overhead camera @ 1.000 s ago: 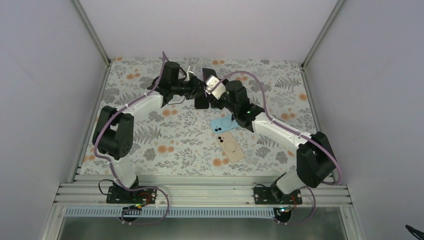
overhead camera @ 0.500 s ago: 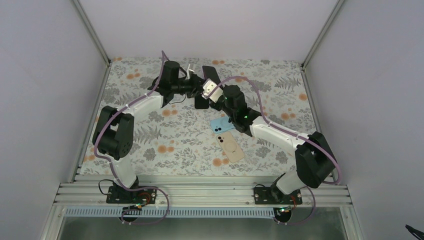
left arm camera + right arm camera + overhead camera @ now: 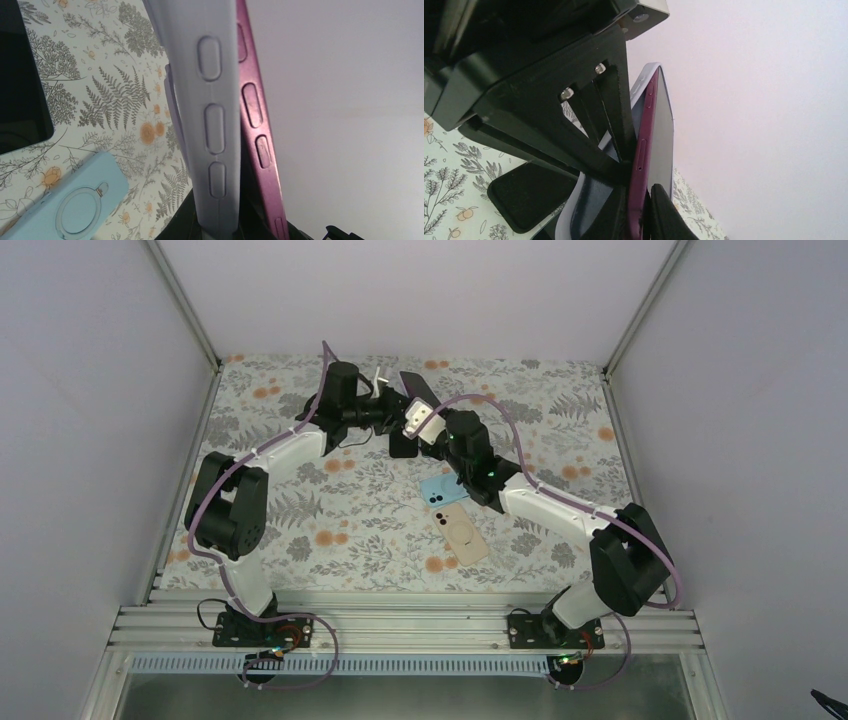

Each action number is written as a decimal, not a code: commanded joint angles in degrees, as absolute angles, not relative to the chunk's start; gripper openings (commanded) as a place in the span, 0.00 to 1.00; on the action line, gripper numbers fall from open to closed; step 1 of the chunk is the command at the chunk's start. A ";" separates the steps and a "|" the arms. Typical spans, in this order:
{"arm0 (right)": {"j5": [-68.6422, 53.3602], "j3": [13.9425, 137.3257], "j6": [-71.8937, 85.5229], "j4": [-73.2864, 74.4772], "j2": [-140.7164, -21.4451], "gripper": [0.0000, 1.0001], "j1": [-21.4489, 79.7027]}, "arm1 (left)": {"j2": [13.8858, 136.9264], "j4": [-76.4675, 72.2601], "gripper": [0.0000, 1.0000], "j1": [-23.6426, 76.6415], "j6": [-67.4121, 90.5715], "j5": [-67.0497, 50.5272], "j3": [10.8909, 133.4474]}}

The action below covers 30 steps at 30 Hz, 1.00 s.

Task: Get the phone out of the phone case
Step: Remove the phone case from the phone.

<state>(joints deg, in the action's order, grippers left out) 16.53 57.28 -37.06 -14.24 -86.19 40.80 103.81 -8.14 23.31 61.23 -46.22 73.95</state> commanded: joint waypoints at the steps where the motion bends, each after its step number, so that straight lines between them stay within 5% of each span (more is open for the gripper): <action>1: 25.71 60.35 -34.83 -16.51 -82.95 0.04 36.72 | 102.78 -5.95 0.02 21.56 58.38 -47.40 72.51; 30: 22.38 67.39 -31.28 -11.11 -82.29 0.04 29.31 | 103.89 6.43 0.02 19.82 47.64 -35.08 74.04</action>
<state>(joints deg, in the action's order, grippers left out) 11.14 62.98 -33.15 -4.62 -86.08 35.97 103.79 -0.51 22.85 54.00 -41.19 75.00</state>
